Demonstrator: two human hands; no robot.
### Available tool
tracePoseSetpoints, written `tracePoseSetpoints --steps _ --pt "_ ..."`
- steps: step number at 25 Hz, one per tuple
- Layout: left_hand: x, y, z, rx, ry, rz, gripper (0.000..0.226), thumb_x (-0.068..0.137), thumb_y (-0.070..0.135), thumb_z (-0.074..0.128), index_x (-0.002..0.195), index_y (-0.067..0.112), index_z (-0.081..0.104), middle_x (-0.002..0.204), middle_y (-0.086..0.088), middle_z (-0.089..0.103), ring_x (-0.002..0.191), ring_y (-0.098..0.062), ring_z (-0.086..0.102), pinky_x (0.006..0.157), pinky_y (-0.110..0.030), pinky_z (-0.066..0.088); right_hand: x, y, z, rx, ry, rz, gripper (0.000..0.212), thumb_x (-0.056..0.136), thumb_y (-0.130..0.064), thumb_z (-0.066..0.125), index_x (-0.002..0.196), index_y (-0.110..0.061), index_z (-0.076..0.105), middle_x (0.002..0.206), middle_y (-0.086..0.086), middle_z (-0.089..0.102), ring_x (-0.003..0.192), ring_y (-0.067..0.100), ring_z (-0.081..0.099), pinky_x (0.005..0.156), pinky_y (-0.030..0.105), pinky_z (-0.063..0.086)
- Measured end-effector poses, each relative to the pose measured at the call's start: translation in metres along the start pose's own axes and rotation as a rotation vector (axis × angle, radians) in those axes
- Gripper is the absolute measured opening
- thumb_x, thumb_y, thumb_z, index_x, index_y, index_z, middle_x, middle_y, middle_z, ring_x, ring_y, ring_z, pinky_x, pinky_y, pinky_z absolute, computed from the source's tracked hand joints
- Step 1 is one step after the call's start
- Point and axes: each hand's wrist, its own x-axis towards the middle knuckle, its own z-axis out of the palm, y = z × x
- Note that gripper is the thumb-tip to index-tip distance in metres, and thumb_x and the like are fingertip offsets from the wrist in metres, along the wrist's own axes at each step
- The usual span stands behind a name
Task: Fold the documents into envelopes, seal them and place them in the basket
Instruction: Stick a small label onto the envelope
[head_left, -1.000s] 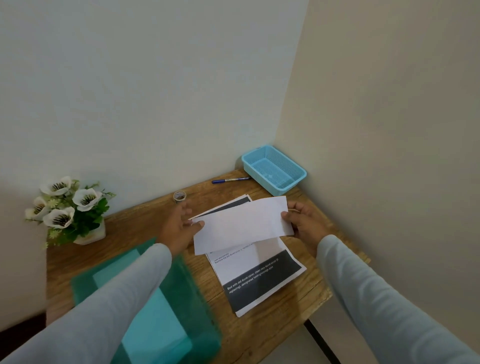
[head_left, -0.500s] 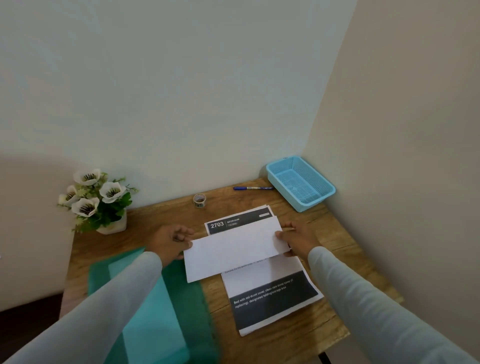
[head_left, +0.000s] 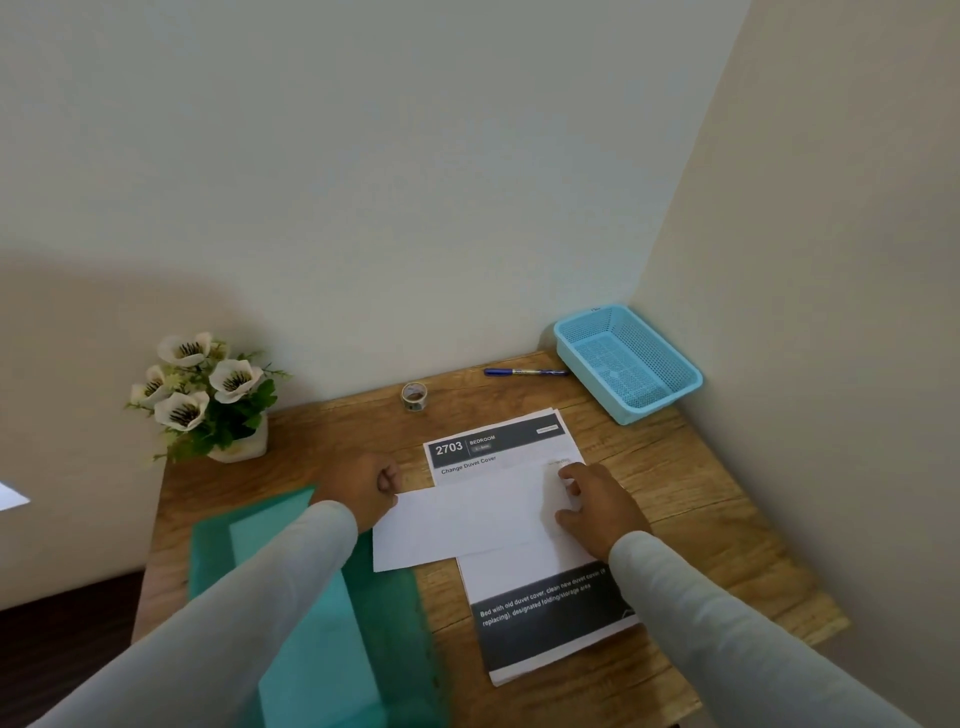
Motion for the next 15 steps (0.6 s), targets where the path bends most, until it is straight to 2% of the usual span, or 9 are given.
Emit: tracePoseSetpoints --steps 4,6,8,11,15 --pt "0.026 0.02 -0.007 -0.003 0.018 -0.023 0.026 0.087 0.0 0.066 0.075 0.024 0.069 0.079 0.003 0.068 0.08 -0.018 0.064 0.078 -0.033 0.059 0.002 0.002 -0.002 0.018 -0.013 0.005 0.053 0.093 -0.028 0.072 0.14 -0.027 0.049 0.132 -0.002 0.053 0.116 0.02 0.059 0.101 0.036 0.053" --pt "0.042 0.033 -0.014 -0.008 0.059 -0.04 0.02 0.094 0.009 0.062 0.088 0.027 0.066 0.087 0.003 0.066 0.079 -0.016 0.061 0.072 -0.028 0.054 0.003 0.003 -0.002 0.024 -0.014 0.006 0.051 0.092 -0.028 0.073 0.139 -0.027 0.051 0.127 -0.004 0.053 0.113 0.019 0.059 0.1 0.035 0.054" --pt "0.059 0.042 -0.02 0.05 0.119 -0.023 0.016 0.1 0.015 0.057 0.103 0.03 0.061 0.096 0.001 0.065 0.079 -0.017 0.059 0.073 -0.027 0.053 0.003 0.004 -0.002 0.03 -0.016 0.006 0.051 0.092 -0.029 0.073 0.138 -0.028 0.051 0.123 -0.005 0.052 0.11 0.017 0.059 0.098 0.033 0.054" --pt "0.085 0.047 -0.023 0.175 0.191 0.017 0.024 0.099 0.016 0.059 0.116 0.033 0.057 0.111 -0.003 0.065 0.087 -0.025 0.062 0.085 -0.039 0.06 0.004 0.005 -0.003 0.058 -0.017 0.003 0.052 0.091 -0.027 0.073 0.138 -0.029 0.051 0.118 -0.007 0.052 0.106 0.015 0.058 0.096 0.029 0.053" --pt "0.106 0.045 -0.024 0.36 0.083 0.015 0.041 0.096 0.013 0.065 0.13 0.034 0.057 0.12 -0.005 0.059 0.094 -0.029 0.062 0.086 -0.038 0.059 0.005 0.007 -0.001 0.084 -0.017 0.016 0.05 0.092 -0.026 0.073 0.137 -0.029 0.051 0.115 -0.007 0.053 0.103 0.013 0.057 0.095 0.028 0.052"
